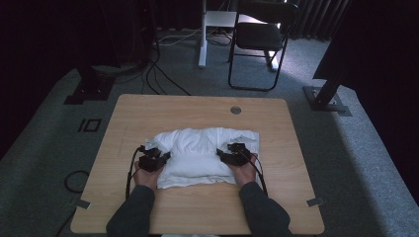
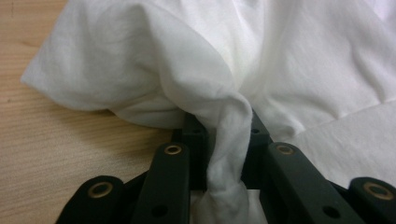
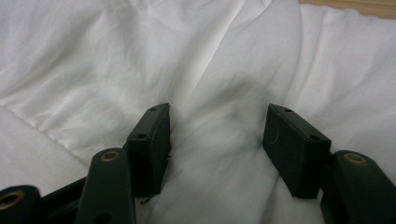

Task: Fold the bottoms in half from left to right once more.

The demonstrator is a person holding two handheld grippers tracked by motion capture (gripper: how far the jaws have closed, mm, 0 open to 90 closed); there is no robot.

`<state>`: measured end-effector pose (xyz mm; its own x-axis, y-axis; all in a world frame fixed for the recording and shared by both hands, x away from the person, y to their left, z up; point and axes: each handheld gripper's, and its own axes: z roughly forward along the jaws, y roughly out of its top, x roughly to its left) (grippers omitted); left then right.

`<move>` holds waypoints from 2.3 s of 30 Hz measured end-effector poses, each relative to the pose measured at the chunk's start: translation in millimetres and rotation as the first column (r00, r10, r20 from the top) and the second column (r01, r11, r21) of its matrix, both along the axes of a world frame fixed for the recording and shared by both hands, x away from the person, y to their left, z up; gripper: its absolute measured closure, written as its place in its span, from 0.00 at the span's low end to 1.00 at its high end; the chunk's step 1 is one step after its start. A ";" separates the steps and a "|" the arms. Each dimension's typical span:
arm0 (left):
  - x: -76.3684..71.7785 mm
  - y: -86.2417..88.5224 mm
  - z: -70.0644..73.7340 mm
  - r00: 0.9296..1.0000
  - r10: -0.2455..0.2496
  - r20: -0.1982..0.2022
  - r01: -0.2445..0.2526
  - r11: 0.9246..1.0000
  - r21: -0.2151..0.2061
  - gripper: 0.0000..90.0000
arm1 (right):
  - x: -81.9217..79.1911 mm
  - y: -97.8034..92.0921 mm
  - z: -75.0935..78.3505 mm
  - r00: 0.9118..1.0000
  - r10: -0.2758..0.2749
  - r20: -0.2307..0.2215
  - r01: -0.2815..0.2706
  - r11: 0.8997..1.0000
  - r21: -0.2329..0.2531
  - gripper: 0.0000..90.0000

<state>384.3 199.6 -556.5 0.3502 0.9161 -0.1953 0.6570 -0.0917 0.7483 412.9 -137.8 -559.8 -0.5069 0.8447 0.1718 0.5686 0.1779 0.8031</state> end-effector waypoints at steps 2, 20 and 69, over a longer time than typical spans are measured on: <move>0.5 3.6 1.2 1.000 -0.003 0.003 0.003 1.000 -0.001 0.88 | 0.1 -0.2 0.0 1.000 0.002 -0.001 -0.002 1.000 0.002 0.45; -1.5 15.8 26.8 0.998 -0.020 0.064 0.022 0.999 -0.032 0.89 | -7.2 -1.0 10.6 1.000 0.001 -0.007 -0.001 1.000 -0.020 0.44; 3.7 -0.2 96.8 0.977 -0.075 0.202 0.084 0.996 -0.039 0.90 | -16.1 62.7 11.6 0.987 0.161 -0.007 -0.160 0.971 -0.180 0.43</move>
<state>388.0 199.4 -459.7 0.4581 0.8751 -0.1563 0.4856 -0.0991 0.8685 396.8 -75.1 -548.3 -0.6393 0.7687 0.0201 0.5144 0.4081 0.7542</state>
